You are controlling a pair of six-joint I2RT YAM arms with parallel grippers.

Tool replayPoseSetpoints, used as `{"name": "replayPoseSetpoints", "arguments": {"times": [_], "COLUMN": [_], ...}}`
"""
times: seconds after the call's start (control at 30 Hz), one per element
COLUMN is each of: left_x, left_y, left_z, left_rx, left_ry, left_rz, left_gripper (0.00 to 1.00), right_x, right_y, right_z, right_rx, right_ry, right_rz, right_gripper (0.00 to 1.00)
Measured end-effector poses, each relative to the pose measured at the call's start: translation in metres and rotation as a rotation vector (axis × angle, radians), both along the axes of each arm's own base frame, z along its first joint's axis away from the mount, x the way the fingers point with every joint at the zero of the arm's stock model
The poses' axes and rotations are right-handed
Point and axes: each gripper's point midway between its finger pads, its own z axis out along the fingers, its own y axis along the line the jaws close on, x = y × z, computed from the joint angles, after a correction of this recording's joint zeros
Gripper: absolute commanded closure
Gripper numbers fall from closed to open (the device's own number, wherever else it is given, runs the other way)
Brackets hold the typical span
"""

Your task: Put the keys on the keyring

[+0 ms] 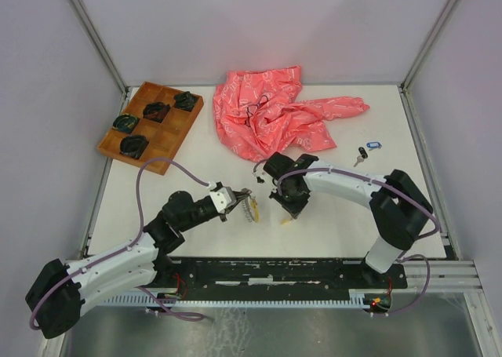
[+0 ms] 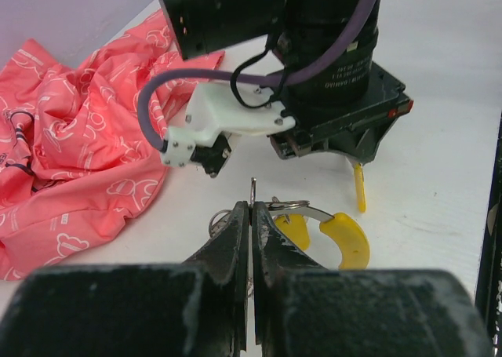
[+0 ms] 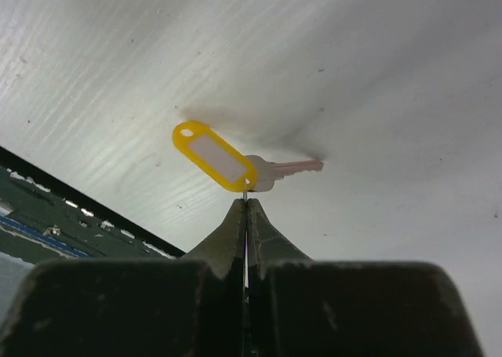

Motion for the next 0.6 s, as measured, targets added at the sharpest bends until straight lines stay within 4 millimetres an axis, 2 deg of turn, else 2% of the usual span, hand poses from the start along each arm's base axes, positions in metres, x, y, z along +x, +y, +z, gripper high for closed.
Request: {"name": "replayPoseSetpoints", "arguments": {"times": [0.13,0.27,0.37,0.6], "left_x": [-0.001,-0.002,-0.003,-0.007], "left_y": [0.001,0.001,0.000,-0.003], "left_z": [0.000,-0.002,-0.004,-0.010], "left_rx": [-0.002,0.002,0.007,0.035], "left_ry": [-0.002,0.002,0.004,-0.002], "left_rz": [0.000,-0.002,-0.010,-0.048], "left_gripper": [0.97,0.97,0.97,0.97], "right_x": [0.005,0.014,0.015,0.019], "right_y": [0.006,0.016,0.017,0.026], "right_z": [-0.014,-0.007,0.010,0.069], "right_rx": [-0.003,0.065,0.134,0.333], "right_ry": [0.007,-0.055,-0.118,-0.286], "right_rz": [-0.014,-0.007,0.014,0.108], "right_gripper": [0.99,0.99,0.99,0.99]}}
